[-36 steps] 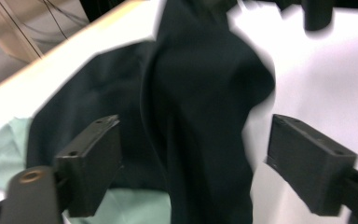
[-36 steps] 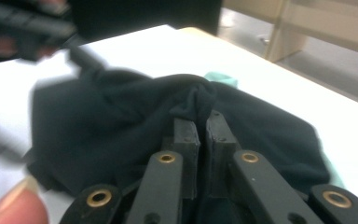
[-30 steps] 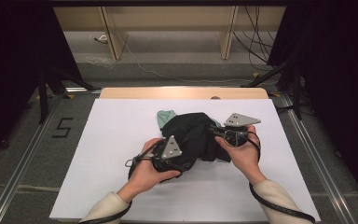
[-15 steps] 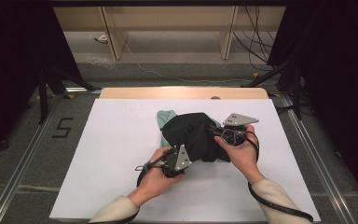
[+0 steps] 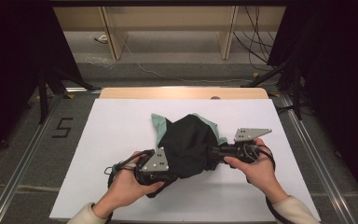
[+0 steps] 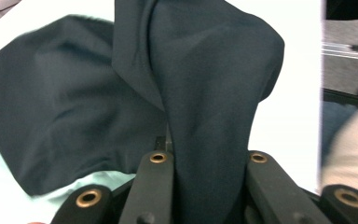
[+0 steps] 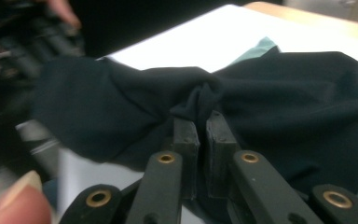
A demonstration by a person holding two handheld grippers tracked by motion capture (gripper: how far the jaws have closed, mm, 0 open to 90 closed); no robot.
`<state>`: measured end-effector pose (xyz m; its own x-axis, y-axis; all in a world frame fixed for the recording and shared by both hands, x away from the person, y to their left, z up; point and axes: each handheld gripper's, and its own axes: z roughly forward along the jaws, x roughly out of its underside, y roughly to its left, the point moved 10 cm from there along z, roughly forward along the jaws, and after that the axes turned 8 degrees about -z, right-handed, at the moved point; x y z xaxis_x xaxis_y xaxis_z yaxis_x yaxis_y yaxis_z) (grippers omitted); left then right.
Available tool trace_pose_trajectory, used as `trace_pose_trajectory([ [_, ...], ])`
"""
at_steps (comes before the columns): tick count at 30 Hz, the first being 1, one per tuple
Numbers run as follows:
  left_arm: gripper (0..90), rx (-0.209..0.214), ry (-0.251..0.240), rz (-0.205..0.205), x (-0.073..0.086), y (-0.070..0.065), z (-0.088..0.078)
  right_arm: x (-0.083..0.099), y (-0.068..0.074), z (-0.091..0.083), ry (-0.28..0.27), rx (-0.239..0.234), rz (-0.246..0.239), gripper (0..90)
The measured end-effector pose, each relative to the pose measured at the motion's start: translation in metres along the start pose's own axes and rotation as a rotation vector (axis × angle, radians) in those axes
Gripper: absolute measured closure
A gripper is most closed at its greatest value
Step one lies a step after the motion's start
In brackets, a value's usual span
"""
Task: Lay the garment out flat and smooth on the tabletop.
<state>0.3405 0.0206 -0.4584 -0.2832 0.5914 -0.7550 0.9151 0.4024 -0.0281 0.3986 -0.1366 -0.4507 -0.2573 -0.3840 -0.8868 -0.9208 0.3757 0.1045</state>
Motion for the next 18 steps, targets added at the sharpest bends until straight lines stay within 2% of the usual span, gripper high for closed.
trace_pose_trajectory([
  [1, 79.7, 0.0, 0.0, 0.0, 0.0, 0.0, 0.0, 0.0, 0.0, 0.0, 0.0, 0.0, 0.0, 85.5],
  [2, 79.7, 0.012, 0.004, 0.008, 0.001, -0.005, -0.004, 0.001, 0.017, -0.008, 0.0, -0.049, 0.002, 85.5],
  [3, 79.7, 0.026, 0.008, 0.017, 0.001, -0.009, -0.009, 0.001, 0.017, -0.008, 0.0, -0.049, 0.002, 85.5],
  [4, 79.8, 0.041, 0.012, 0.044, 0.001, -0.017, -0.018, 0.001, 0.033, -0.016, -0.01, -0.092, 0.006, 85.6],
  [5, 79.8, 0.041, 0.012, 0.044, 0.001, -0.017, -0.018, 0.001, 0.033, -0.016, -0.01, -0.092, 0.006, 85.6],
  [6, 79.9, 0.065, 0.001, 0.056, -0.003, -0.022, -0.029, -0.001, 0.044, -0.023, -0.019, -0.129, 0.015, 85.6],
  [7, 80.1, 0.065, 0.001, 0.056, -0.003, -0.022, -0.029, -0.001, 0.044, -0.023, -0.019, -0.129, 0.015, 85.6],
  [9, 80.4, 0.068, -0.021, 0.06, -0.01, -0.021, -0.041, -0.006, 0.053, -0.03, -0.039, -0.164, 0.019, 85.6],
  [10, 82.6, 0.061, -0.038, 0.051, -0.013, -0.017, -0.045, -0.014, 0.055, -0.036, -0.061, -0.17, 0.008, 85.6],
  [11, 82.6, 0.052, -0.046, 0.04, -0.015, -0.012, -0.047, -0.014, 0.055, -0.036, -0.061, -0.17, 0.008, 85.6],
  [14, 84.6, -0.026, -0.053, -0.01, -0.018, 0.02, -0.047, -0.021, 0.042, -0.039, -0.067, -0.137, 0.008, 85.5],
  [16, 85.6, -0.047, -0.064, -0.079, -0.02, 0.043, -0.038, -0.023, 0.027, -0.036, -0.066, -0.109, 0.019, 85.4],
  [17, 85.8, -0.056, -0.07, -0.129, -0.02, 0.057, -0.031, -0.022, 0.017, -0.033, -0.057, -0.088, 0.025, 85.4],
  [18, 85.9, -0.066, -0.072, -0.153, -0.02, 0.065, -0.025, -0.021, 0.006, -0.027, -0.046, -0.067, 0.039, 85.4],
])
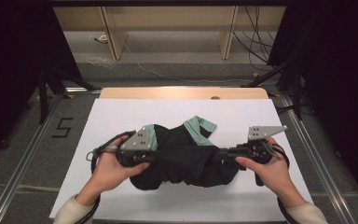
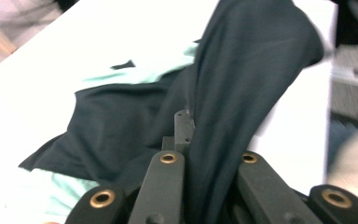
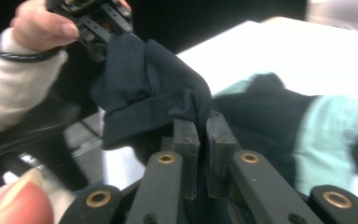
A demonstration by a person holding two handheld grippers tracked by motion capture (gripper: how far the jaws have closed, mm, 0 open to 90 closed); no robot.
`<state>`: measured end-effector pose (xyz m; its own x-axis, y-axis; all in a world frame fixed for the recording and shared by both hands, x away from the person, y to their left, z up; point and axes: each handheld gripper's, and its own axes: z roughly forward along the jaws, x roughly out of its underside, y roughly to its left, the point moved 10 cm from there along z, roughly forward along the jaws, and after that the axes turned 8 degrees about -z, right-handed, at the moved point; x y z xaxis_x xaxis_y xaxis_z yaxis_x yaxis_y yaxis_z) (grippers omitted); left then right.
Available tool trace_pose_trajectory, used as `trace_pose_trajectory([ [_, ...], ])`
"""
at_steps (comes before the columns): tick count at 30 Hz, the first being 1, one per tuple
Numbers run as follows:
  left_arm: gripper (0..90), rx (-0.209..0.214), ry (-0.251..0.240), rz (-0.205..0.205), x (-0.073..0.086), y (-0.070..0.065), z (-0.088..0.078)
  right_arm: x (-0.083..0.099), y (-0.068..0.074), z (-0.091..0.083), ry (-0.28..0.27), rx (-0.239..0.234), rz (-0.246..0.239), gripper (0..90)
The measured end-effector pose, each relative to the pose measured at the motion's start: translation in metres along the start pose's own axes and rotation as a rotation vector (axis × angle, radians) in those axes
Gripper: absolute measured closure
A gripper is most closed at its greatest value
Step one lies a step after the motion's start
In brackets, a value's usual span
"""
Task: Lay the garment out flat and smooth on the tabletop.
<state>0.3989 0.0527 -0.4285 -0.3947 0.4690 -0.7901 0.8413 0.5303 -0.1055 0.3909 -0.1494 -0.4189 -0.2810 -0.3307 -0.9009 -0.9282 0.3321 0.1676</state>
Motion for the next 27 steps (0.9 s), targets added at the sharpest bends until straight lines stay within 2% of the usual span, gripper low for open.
trace_pose_trajectory([
  [1, 86.1, -0.019, 0.002, -0.035, 0.0, 0.013, 0.01, 0.003, -0.021, 0.009, 0.015, 0.04, 0.024, 85.3],
  [2, 86.1, -0.026, 0.006, -0.054, 0.0, 0.02, 0.016, 0.003, -0.021, 0.009, 0.015, 0.04, 0.024, 85.3],
  [3, 86.1, -0.038, 0.01, -0.089, 0.001, 0.031, 0.026, 0.005, -0.029, 0.013, 0.023, 0.057, 0.033, 85.2],
  [4, 86.1, -0.053, 0.016, -0.108, 0.002, 0.038, 0.032, 0.009, -0.042, 0.019, 0.04, 0.079, 0.055, 85.1],
  [7, 85.6, -0.082, 0.056, -0.188, 0.012, 0.06, 0.055, 0.024, -0.068, 0.035, 0.065, 0.113, 0.133, 84.4],
  [8, 85.1, -0.089, 0.083, -0.22, 0.019, 0.067, 0.064, 0.029, -0.074, 0.039, 0.077, 0.119, 0.154, 83.9],
  [9, 84.5, -0.089, 0.095, -0.238, 0.023, 0.07, 0.068, 0.039, -0.08, 0.046, 0.098, 0.127, 0.192, 82.8],
  [11, 83.6, -0.09, 0.123, -0.262, 0.034, 0.074, 0.075, 0.054, -0.086, 0.054, 0.133, 0.134, 0.226, 77.7],
  [13, 82.7, -0.091, 0.129, -0.277, 0.04, 0.077, 0.074, 0.06, -0.087, 0.057, 0.144, 0.14, 0.234, 70.4],
  [14, 81.3, -0.1, 0.122, -0.284, 0.041, 0.078, 0.068, 0.056, -0.087, 0.053, 0.129, 0.158, 0.221, 62.7],
  [15, 80.5, -0.1, 0.122, -0.284, 0.041, 0.078, 0.068, 0.056, -0.087, 0.053, 0.129, 0.158, 0.221, 62.7],
  [16, 79.1, -0.106, 0.119, -0.282, 0.041, 0.079, 0.065, 0.044, -0.09, 0.044, 0.099, 0.218, 0.162, 53.8],
  [17, 79.1, -0.109, 0.118, -0.28, 0.041, 0.079, 0.062, 0.044, -0.09, 0.044, 0.099, 0.218, 0.162, 53.8],
  [19, 75.5, -0.114, 0.117, -0.271, 0.041, 0.078, 0.057, 0.033, -0.088, 0.036, 0.084, 0.254, 0.096, 52.0],
  [21, 70.4, -0.122, 0.112, -0.252, 0.039, 0.077, 0.054, 0.03, -0.078, 0.034, 0.091, 0.23, 0.053, 50.1],
  [22, 61.3, -0.14, 0.082, -0.199, 0.029, 0.076, 0.049, 0.037, -0.067, 0.036, 0.144, 0.197, 0.006, 48.1],
  [23, 57.2, -0.14, 0.082, -0.199, 0.029, 0.076, 0.049, 0.041, -0.065, 0.038, 0.166, 0.189, -0.009, 47.0],
  [24, 52.6, -0.145, 0.062, -0.167, 0.022, 0.074, 0.046, 0.047, -0.062, 0.04, 0.197, 0.18, -0.025, 45.7],
  [25, 52.6, -0.142, 0.038, -0.131, 0.013, 0.07, 0.042, 0.047, -0.062, 0.04, 0.197, 0.18, -0.025, 45.7],
  [26, 44.1, -0.118, -0.009, -0.085, -0.004, 0.06, 0.038, 0.058, -0.057, 0.046, 0.251, 0.152, -0.051, 44.1],
  [27, 42.3, -0.118, -0.009, -0.085, -0.004, 0.06, 0.038, 0.058, -0.057, 0.046, 0.251, 0.152, -0.051, 44.1],
])
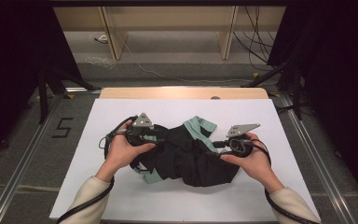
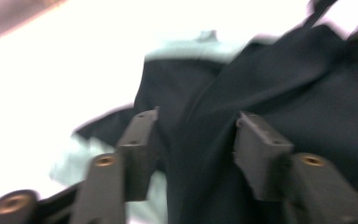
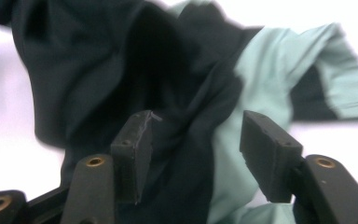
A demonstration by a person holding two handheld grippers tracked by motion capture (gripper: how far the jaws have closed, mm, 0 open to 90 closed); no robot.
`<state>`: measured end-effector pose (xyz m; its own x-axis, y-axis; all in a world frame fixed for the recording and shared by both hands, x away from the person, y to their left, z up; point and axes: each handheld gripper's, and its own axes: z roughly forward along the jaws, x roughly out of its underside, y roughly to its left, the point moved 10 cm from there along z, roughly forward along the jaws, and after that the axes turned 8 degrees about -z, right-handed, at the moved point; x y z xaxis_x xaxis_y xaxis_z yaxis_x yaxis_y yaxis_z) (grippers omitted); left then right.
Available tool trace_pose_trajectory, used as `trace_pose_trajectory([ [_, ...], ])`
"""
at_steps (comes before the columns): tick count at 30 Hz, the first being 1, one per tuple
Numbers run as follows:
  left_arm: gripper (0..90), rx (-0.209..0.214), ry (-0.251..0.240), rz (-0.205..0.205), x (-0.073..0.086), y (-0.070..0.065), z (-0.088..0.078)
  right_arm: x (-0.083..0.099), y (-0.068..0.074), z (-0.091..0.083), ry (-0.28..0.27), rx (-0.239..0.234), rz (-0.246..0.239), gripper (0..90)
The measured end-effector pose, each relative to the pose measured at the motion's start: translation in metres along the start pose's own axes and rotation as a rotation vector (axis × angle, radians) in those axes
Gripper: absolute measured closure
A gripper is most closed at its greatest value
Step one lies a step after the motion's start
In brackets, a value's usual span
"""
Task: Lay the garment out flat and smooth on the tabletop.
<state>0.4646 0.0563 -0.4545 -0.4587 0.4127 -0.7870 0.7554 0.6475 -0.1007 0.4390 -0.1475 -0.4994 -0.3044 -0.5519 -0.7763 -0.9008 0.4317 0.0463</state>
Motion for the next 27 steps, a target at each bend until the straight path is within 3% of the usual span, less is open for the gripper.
trace_pose_trajectory([
  [1, 40.9, 0.026, -0.024, 0.033, -0.012, -0.012, -0.004, 0.004, 0.002, 0.005, 0.024, -0.01, -0.008, 43.5],
  [2, 39.7, 0.026, -0.024, 0.033, -0.012, -0.012, -0.004, 0.004, 0.002, 0.005, 0.024, -0.01, -0.008, 43.5],
  [4, 38.9, 0.059, -0.012, 0.08, -0.017, -0.025, -0.003, 0.007, 0.005, 0.009, 0.041, -0.019, -0.015, 43.4],
  [5, 38.4, 0.106, 0.013, 0.106, -0.02, -0.038, 0.003, 0.008, 0.006, 0.011, 0.047, -0.023, -0.018, 43.4],
  [7, 37.8, 0.126, 0.029, 0.11, -0.02, -0.042, 0.008, 0.008, 0.007, 0.012, 0.049, -0.026, -0.019, 43.4],
  [11, 36.5, 0.187, 0.177, 0.122, -0.009, -0.047, 0.041, 0.008, 0.008, 0.012, 0.05, -0.023, -0.027, 44.9],
  [12, 37.1, 0.195, 0.207, 0.125, -0.006, -0.047, 0.049, 0.009, 0.009, 0.012, 0.053, -0.025, -0.03, 47.9],
  [13, 44.1, 0.229, 0.242, 0.102, -0.004, -0.048, 0.058, 0.011, 0.01, 0.011, 0.059, -0.032, -0.048, 59.5],
  [14, 49.7, 0.229, 0.242, 0.102, -0.004, -0.048, 0.058, 0.011, 0.01, 0.011, 0.059, -0.032, -0.048, 59.5],
  [15, 49.7, 0.235, 0.242, 0.088, -0.006, -0.049, 0.061, 0.011, 0.01, 0.011, 0.062, -0.031, -0.053, 64.9],
  [17, 65.2, 0.22, 0.236, 0.07, -0.01, -0.048, 0.059, 0.012, 0.011, 0.01, 0.066, -0.042, -0.049, 76.2],
  [18, 77.8, 0.214, 0.23, 0.058, -0.012, -0.047, 0.057, 0.012, 0.011, 0.006, 0.062, -0.049, -0.045, 83.0],
  [19, 81.6, 0.207, 0.209, 0.018, -0.015, -0.045, 0.05, 0.01, 0.01, 0.004, 0.054, -0.045, -0.042, 84.2],
  [23, 84.9, 0.175, 0.158, -0.011, -0.018, -0.037, 0.033, 0.008, 0.008, -0.003, 0.036, -0.036, -0.026, 86.1],
  [26, 85.0, 0.149, 0.06, -0.071, -0.022, -0.026, 0.009, 0.003, 0.003, -0.012, -0.003, -0.021, 0.002, 86.3],
  [27, 85.0, 0.148, 0.012, -0.11, -0.023, -0.021, -0.003, -0.001, -0.001, -0.022, -0.036, -0.009, 0.028, 86.4],
])
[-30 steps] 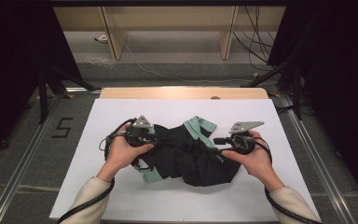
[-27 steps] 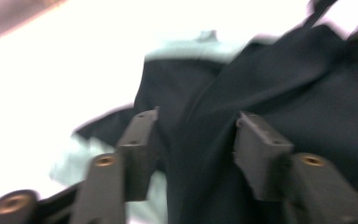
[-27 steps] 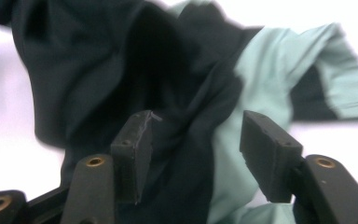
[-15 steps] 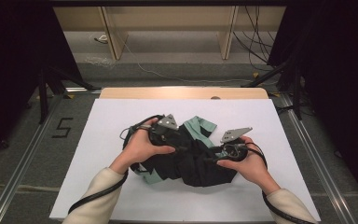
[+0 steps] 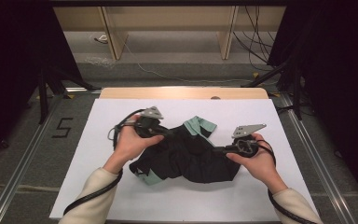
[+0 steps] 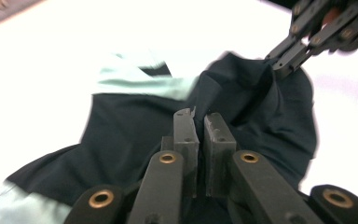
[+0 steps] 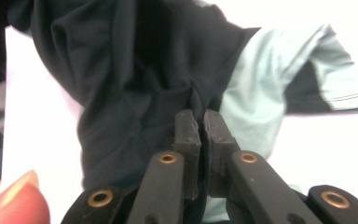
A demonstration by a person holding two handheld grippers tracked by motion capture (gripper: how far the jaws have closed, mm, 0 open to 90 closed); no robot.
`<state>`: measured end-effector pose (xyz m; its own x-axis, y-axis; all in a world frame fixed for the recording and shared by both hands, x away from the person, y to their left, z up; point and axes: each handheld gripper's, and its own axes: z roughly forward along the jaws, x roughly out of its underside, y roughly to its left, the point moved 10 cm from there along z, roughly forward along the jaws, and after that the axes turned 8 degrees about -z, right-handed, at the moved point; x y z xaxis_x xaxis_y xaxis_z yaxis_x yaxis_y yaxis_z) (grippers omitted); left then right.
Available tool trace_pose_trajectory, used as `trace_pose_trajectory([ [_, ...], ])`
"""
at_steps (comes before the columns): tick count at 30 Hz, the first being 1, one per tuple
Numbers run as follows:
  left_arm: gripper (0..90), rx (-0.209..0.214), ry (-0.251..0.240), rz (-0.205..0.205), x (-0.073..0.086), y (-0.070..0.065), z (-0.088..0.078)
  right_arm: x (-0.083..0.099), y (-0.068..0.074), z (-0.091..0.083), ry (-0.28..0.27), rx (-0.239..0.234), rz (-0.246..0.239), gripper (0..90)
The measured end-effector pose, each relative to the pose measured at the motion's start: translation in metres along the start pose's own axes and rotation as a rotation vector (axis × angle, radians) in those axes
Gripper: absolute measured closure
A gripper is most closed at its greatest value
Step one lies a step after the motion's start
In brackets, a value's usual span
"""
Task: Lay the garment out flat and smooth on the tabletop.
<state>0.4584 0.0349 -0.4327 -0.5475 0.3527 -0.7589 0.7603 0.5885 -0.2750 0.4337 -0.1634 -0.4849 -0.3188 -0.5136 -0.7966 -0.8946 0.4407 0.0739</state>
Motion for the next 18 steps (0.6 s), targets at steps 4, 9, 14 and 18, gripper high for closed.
trace_pose_trajectory([
  [4, 85.1, 0.061, -0.125, -0.103, 0.0, 0.008, -0.03, -0.004, -0.002, -0.011, -0.047, -0.021, 0.041, 86.5],
  [9, 84.9, 0.091, -0.116, -0.139, 0.014, 0.014, -0.026, -0.008, 0.003, -0.01, -0.071, -0.068, 0.061, 84.8],
  [14, 84.6, 0.081, -0.107, -0.135, 0.015, 0.014, -0.019, -0.005, 0.0, 0.002, -0.026, -0.019, 0.016, 71.8],
  [18, 84.3, 0.083, -0.113, -0.122, 0.013, 0.011, -0.016, -0.01, -0.003, -0.001, -0.052, -0.003, -0.024, 58.0],
])
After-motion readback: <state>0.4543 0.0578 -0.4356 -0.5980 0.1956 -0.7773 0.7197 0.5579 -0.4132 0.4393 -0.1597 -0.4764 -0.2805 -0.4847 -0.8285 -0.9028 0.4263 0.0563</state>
